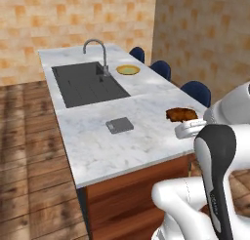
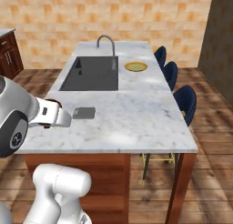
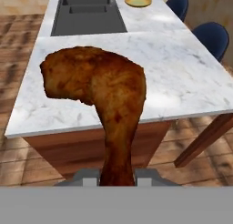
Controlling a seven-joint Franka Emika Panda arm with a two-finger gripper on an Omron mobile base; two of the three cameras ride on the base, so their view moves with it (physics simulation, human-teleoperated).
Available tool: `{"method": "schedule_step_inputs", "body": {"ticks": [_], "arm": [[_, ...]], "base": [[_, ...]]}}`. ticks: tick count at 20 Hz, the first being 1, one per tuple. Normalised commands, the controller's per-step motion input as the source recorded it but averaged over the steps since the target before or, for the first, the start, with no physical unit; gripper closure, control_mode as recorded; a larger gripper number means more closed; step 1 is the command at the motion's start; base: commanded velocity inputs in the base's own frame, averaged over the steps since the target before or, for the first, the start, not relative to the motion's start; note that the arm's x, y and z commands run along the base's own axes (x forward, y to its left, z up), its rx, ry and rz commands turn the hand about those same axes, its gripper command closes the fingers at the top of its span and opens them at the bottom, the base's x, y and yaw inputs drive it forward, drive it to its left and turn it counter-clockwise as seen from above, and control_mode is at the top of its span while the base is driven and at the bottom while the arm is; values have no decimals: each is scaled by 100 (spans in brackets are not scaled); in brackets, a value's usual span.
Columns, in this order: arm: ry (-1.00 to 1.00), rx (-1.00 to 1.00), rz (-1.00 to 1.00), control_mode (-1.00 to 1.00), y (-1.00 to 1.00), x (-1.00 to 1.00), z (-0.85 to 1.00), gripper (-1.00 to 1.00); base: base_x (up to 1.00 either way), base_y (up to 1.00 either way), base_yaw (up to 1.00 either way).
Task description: Take the chicken drumstick from the fridge and place it on the digital scale on the counter by the fridge. Wait a few seconds for a reading, then move it to the plate on the dining counter.
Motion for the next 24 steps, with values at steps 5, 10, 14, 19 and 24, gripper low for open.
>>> {"method": "schedule_step_inputs", "body": {"ticks": [5, 10, 14, 19, 24], "arm": [[0, 0, 0, 100, 0, 0, 0, 100], [0, 0, 0, 100, 0, 0, 0, 100], [0, 0, 0, 100, 0, 0, 0, 100], [0, 0, 0, 100, 0, 0, 0, 100], [0, 0, 0, 100, 0, 0, 0, 100]], "base": [[69, 61, 2], [88, 33, 5], [53, 0, 1], [1, 0, 0], [22, 6, 1]]}}
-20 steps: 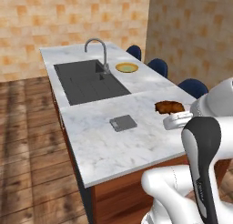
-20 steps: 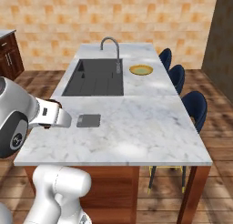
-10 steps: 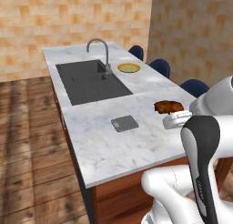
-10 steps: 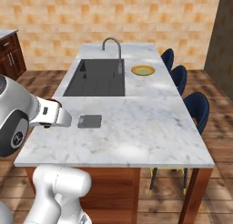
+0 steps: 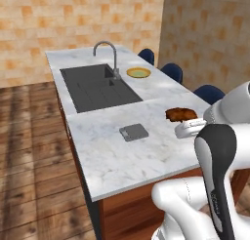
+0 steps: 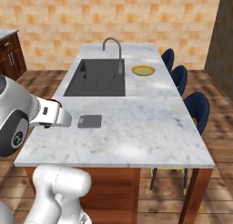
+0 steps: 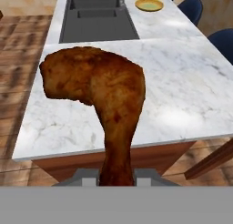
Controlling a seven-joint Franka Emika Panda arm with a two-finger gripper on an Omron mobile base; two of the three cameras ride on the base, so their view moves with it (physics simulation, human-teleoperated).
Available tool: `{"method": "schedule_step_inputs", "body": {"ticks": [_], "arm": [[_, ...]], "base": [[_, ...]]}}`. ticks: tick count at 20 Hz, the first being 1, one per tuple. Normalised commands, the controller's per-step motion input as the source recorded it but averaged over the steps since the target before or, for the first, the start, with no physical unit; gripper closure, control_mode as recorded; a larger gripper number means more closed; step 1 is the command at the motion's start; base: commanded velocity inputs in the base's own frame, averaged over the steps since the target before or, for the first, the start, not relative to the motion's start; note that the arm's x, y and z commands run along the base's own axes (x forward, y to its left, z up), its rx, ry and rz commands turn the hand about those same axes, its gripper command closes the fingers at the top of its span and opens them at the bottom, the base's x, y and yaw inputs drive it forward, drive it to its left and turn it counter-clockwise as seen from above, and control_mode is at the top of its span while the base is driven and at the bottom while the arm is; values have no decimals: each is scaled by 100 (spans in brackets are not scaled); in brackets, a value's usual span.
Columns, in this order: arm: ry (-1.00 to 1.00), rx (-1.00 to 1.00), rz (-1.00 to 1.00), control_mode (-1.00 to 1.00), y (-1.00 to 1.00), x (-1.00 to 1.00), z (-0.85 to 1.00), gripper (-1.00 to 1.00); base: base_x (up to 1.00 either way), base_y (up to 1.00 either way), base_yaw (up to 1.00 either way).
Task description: Take the chicken drumstick from the fridge and place it on the digital scale on the counter by the fridge. Wait a few seconds for a reading, then move it to the plate on the dining counter.
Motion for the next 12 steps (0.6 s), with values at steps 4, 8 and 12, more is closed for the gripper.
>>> {"method": "schedule_step_inputs", "body": {"ticks": [4, 8, 12], "arm": [[21, 0, 7, -100, 6, 99, 0, 100], [25, 0, 4, -100, 8, 100, -9, 100], [23, 0, 1, -100, 19, 100, -18, 100]], "base": [[0, 0, 0], [0, 0, 0], [0, 0, 0]]}}
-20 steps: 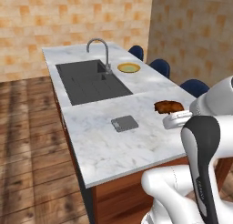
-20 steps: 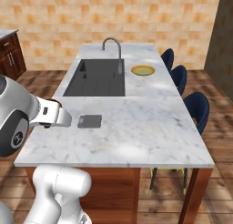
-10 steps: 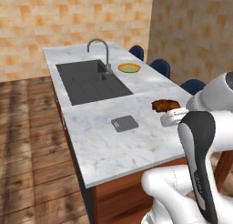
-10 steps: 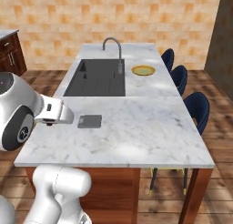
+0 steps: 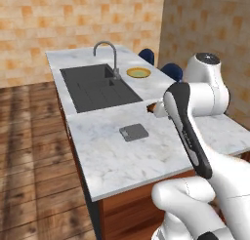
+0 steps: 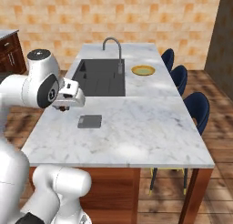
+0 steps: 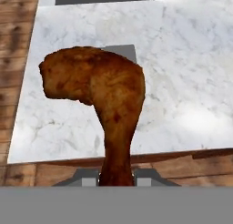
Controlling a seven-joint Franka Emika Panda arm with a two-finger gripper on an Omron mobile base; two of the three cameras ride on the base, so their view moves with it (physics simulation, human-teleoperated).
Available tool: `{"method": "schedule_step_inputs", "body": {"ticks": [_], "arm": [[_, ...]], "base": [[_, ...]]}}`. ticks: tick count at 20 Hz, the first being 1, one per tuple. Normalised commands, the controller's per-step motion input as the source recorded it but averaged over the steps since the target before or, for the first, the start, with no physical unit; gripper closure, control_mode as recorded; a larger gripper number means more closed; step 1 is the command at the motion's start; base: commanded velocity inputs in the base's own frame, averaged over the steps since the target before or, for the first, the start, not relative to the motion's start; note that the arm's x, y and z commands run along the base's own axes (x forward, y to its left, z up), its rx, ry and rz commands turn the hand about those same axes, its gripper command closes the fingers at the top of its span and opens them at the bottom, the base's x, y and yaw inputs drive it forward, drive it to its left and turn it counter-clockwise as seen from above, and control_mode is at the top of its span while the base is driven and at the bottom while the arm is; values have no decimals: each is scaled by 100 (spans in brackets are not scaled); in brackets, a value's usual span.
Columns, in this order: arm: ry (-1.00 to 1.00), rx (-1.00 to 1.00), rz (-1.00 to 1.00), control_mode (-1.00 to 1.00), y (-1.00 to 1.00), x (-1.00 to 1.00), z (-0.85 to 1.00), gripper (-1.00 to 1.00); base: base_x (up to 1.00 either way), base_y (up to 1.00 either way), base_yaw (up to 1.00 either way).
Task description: Take the chicken drumstick from the fridge and place it on the digital scale on the counter by the fridge. Wait a few seconds for a reading, then move it to the plate on the dining counter.
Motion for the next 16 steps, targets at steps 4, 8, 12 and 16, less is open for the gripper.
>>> {"method": "schedule_step_inputs", "body": {"ticks": [4, 8, 12, 16], "arm": [[16, 0, 0, -100, 8, 100, -92, 100], [12, 0, 0, -100, 10, 100, -100, 100], [11, 0, 0, -100, 17, 100, -100, 100], [14, 0, 0, -100, 35, 100, -83, 100]], "base": [[0, 0, 0], [0, 0, 0], [0, 0, 0], [0, 0, 0]]}}
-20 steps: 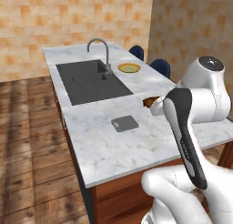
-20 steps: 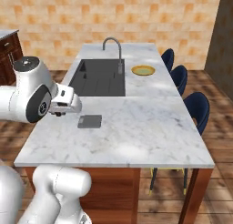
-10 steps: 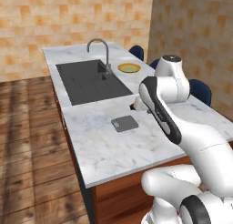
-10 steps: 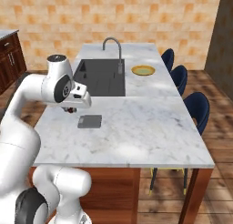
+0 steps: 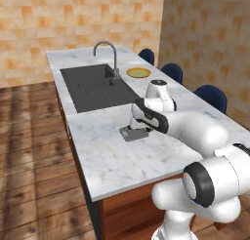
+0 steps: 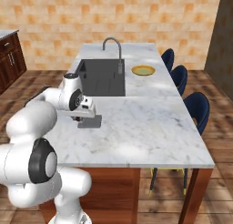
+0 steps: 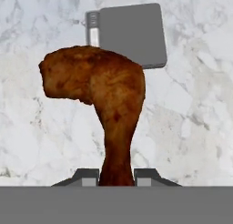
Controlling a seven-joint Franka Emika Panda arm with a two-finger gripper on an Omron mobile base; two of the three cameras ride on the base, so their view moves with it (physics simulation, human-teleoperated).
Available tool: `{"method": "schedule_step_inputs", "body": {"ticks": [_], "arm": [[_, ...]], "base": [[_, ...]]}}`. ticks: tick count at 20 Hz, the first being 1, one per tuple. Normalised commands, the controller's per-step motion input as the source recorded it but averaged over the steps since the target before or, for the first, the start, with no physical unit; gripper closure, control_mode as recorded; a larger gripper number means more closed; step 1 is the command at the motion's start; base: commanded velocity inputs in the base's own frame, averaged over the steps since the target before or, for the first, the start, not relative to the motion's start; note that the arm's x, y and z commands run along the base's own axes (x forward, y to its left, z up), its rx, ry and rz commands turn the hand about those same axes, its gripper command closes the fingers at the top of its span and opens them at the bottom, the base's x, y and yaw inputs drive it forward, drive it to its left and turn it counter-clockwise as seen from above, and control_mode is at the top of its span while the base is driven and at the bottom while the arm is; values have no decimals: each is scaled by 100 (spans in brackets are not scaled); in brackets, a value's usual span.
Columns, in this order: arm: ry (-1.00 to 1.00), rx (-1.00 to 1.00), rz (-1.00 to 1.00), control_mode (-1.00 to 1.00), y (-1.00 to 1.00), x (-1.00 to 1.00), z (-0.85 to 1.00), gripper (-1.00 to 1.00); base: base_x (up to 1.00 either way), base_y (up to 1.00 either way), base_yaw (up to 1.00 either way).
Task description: Take the chicken drumstick from the fridge and place it on the digital scale on the counter by the fridge. Wait a few seconds for a reading, then move it to the plate on the dining counter.
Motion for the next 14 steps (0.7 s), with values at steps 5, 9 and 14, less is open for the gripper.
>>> {"method": "schedule_step_inputs", "body": {"ticks": [5, 9, 14], "arm": [[19, -2, 0, -100, 18, 93, -40, 100], [14, 0, 0, -100, -1, 58, -1, 100], [12, 0, 0, -100, -13, 30, -18, 100]], "base": [[0, 0, 0], [0, 0, 0], [0, 0, 0]]}}
